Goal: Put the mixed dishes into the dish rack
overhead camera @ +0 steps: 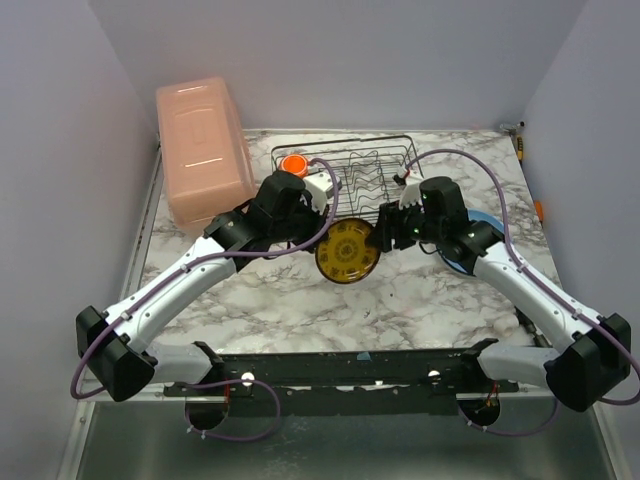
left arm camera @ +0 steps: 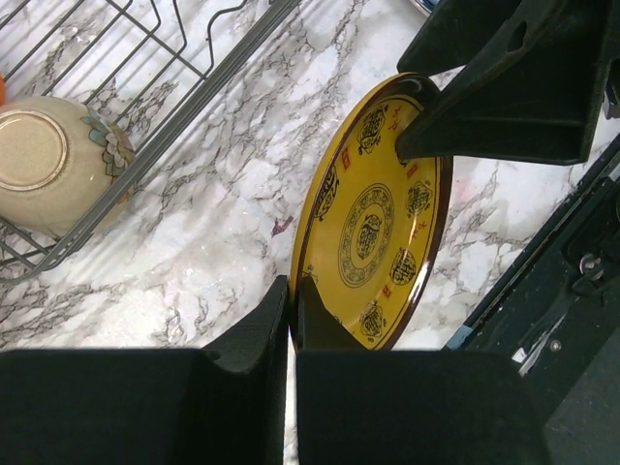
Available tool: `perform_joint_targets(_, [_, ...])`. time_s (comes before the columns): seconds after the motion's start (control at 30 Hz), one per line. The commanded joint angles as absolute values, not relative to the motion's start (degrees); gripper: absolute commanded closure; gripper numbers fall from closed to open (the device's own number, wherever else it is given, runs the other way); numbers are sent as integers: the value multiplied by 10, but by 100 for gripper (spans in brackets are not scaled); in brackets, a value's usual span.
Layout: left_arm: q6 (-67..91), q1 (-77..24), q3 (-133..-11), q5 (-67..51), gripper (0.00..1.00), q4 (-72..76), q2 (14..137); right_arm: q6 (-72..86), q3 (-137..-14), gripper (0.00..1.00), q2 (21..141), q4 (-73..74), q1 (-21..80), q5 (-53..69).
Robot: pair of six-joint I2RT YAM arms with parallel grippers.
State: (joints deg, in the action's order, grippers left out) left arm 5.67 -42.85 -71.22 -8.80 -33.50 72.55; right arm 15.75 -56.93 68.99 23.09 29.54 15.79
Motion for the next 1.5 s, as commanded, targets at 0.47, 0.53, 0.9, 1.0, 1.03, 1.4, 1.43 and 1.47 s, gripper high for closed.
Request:
perform_joint_targets(0.47, [47,-465,-727,-73,100,-339,740,-59,-487,55,621,98,297,324])
perform_joint_targets(0.53, [47,-466,-727,-71,100,-341,738,-60,-489,68,630,96,298,321])
perform_joint_targets(0.9, [54,-467,-762,-52,70,-371,728,-62,-541,100,724,113,298,237])
perform_joint_targets(1.0, [65,-467,-778,18,46,-393,711,-66,-561,100,724,117,298,191])
perform_joint_targets(1.03, [70,-468,-788,37,42,-407,705,-69,-568,100,720,118,298,172])
perform_joint_targets(1.4, [103,-467,-670,40,26,-468,490,-266,-689,100,728,97,297,4])
perform_joint_targets(1.43, [108,-467,-651,50,26,-474,466,-296,-693,100,732,83,297,-23])
perform_joint_targets(1.47, [116,-467,-635,61,26,-479,445,-322,-696,100,739,71,297,-34])
